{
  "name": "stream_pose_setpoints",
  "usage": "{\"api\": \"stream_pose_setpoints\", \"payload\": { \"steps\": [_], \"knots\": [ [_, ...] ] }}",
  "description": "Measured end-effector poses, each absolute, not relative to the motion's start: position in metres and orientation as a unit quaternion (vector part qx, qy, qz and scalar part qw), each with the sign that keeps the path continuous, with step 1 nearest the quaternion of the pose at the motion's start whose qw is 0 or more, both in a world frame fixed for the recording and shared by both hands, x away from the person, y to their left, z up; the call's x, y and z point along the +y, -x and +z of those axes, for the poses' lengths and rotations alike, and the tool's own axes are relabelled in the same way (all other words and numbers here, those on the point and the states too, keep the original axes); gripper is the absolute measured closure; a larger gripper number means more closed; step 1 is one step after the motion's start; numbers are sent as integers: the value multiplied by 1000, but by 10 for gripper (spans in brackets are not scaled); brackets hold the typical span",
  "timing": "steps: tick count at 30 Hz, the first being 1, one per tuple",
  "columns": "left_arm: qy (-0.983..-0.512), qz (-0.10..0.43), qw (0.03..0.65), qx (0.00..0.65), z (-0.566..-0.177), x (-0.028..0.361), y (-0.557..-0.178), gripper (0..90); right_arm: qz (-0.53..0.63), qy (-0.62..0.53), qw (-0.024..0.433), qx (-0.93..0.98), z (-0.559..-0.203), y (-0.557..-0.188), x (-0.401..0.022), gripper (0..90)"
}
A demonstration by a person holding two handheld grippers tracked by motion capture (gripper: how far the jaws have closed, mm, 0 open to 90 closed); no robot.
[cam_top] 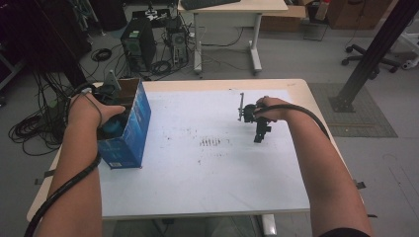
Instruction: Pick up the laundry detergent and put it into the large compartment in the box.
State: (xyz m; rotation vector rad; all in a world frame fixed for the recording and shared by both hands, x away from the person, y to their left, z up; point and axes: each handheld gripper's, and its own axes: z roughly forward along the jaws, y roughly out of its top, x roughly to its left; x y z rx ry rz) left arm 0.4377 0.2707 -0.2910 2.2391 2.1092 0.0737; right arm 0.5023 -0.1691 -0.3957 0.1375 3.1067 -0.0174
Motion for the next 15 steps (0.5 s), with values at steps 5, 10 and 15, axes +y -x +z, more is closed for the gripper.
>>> {"api": "stream_pose_setpoints", "payload": {
  "steps": [5, 10, 15],
  "knots": [
    [-727, 27, 32, 685, -292, 270, -437, 391, -5, -46, 17, 999, -394, -502, -171, 45],
    [-727, 28, 33, 686, -292, 269, -435, 391, -3, -49, 19, 999, -392, -501, -174, 45],
    [-728, 28, 32, 685, -292, 268, -434, 391, -2, -49, 21, 999, -390, -500, -174, 45]
  ]
}}
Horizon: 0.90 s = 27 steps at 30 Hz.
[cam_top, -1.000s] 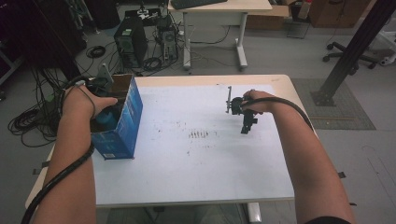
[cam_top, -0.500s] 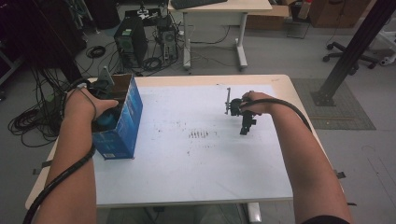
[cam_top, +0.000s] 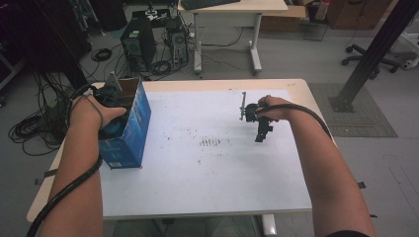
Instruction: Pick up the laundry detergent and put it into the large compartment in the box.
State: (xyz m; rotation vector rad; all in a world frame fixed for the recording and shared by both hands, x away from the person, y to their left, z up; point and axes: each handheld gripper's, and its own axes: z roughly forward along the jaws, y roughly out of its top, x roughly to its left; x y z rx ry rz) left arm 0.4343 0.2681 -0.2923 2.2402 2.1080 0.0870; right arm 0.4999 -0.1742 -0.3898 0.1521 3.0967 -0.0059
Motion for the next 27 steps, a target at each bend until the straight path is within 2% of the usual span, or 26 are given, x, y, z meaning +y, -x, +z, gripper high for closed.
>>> {"api": "stream_pose_setpoints", "payload": {
  "steps": [27],
  "knots": [
    [-735, 25, 47, 676, -295, 267, -433, 393, 0, -49, 23, 999, -391, -500, -173, 45]
  ]
}}
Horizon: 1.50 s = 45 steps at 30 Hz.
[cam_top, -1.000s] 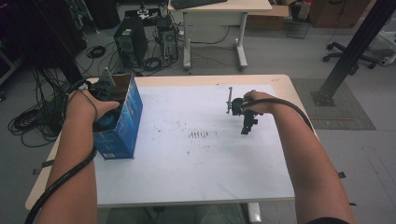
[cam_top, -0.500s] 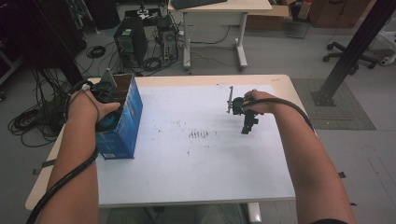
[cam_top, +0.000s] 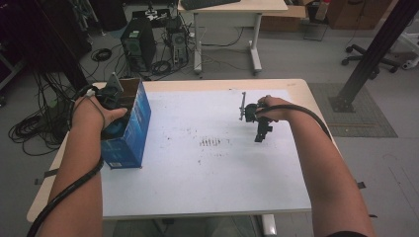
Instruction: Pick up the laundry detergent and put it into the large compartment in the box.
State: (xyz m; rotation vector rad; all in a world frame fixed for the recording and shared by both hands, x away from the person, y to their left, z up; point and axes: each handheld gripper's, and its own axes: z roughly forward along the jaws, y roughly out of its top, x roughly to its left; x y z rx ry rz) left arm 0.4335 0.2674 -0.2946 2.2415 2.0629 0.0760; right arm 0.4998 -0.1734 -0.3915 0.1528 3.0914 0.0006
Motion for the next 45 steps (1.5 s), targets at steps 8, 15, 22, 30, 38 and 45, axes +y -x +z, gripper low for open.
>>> {"api": "stream_pose_setpoints", "payload": {
  "steps": [8, 15, 22, 30, 38, 45],
  "knots": [
    [-736, 25, 43, 675, -296, 266, -434, 397, 0, -51, 23, 998, -392, -500, -174, 45],
    [-735, 23, 44, 676, -296, 266, -434, 390, 0, -51, 21, 998, -393, -500, -174, 45],
    [-734, 22, 50, 677, -297, 267, -433, 382, 0, -52, 22, 998, -394, -499, -174, 45],
    [-736, 20, 47, 675, -297, 265, -433, 376, 2, -55, 21, 998, -394, -499, -175, 45],
    [-734, 17, 49, 677, -296, 265, -433, 346, 3, -56, 20, 998, -393, -499, -176, 45],
    [-733, 24, 47, 678, -295, 265, -432, 318, 4, -55, 21, 998, -392, -498, -176, 44]
  ]
}}
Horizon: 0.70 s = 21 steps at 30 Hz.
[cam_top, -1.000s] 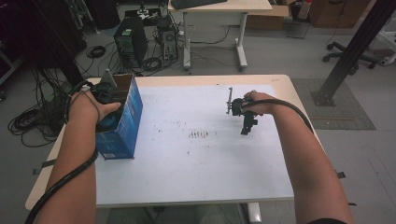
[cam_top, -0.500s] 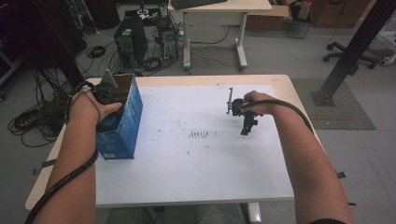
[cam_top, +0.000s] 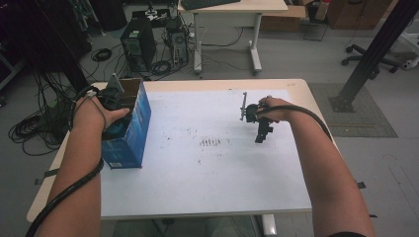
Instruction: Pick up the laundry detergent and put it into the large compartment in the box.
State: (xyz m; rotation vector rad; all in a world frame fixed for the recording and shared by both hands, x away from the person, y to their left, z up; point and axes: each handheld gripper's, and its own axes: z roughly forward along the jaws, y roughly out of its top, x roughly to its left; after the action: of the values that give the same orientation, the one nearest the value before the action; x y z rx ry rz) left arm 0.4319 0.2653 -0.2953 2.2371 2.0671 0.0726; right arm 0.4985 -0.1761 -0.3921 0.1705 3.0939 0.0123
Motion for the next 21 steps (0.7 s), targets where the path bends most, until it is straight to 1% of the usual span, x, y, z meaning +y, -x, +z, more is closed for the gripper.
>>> {"api": "stream_pose_setpoints", "payload": {
  "steps": [21],
  "knots": [
    [-730, 32, 44, 681, -292, 264, -429, 259, 7, -57, 23, 998, -389, -497, -177, 44]
  ]
}}
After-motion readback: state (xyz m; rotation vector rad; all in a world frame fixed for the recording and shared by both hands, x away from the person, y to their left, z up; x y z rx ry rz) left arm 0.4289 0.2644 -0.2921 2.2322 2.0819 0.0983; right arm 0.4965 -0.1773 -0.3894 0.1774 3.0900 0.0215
